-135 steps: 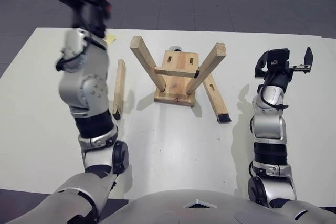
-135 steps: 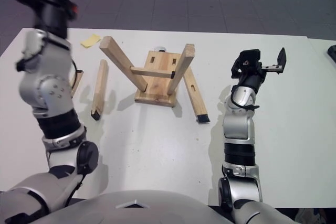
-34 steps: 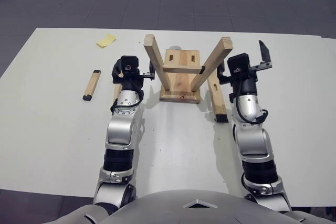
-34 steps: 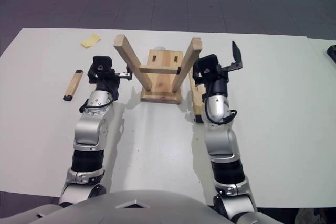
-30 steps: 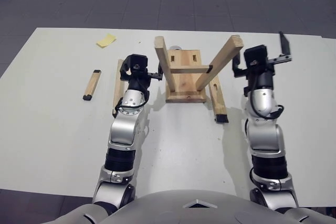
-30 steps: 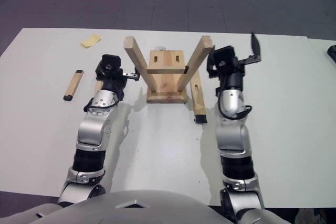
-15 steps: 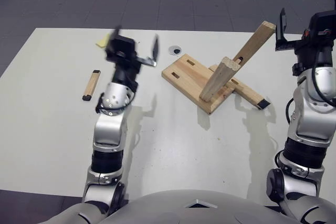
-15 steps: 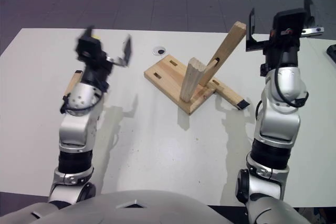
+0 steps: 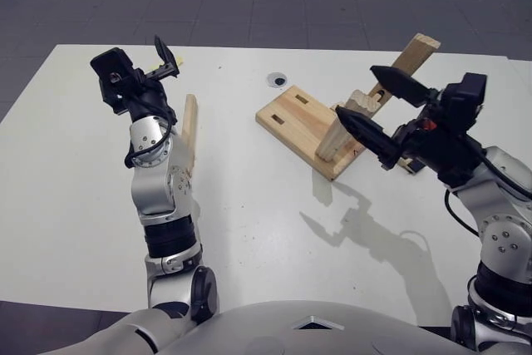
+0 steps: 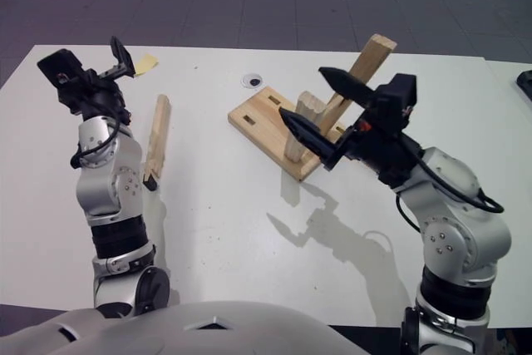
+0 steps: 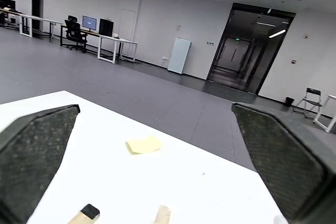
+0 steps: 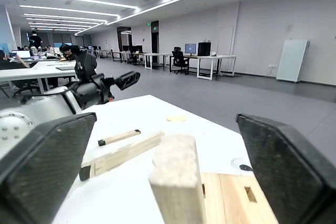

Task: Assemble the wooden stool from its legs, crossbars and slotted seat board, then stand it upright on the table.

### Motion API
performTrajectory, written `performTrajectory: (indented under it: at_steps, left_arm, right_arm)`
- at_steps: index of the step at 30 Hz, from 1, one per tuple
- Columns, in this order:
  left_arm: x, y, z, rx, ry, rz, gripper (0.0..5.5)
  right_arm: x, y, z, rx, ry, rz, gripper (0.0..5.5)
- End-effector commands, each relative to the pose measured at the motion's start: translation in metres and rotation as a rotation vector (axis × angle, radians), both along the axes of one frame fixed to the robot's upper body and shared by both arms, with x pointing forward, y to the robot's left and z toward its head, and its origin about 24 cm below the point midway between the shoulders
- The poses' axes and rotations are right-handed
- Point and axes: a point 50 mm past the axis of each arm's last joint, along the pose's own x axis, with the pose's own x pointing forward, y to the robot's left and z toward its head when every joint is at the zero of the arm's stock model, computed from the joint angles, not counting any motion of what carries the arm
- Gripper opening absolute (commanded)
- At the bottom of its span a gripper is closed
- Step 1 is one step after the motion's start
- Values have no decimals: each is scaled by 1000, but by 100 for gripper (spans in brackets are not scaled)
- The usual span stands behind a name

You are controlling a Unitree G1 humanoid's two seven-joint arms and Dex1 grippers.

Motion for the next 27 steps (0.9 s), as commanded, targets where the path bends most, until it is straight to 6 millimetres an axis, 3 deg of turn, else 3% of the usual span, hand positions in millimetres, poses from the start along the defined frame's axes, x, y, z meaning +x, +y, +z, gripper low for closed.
performTrajectory:
  at_steps: [1,9,15,27]
  left_arm:
    - [6,-6,1,4,10,-22,540]
    - [9,-10,-4,14,37,-41,540]
    - [11,-10,-5,17,44,-40,540]
    - [19,-36,-10,81,109,-205,540]
  right_arm:
    - [0,3,-14,-25,44,1,423]
    - [-9,11,-18,-35,73,148,305]
    - [-1,4,-14,-126,68,277,214]
    - [23,0,-13,-313,22,485,188]
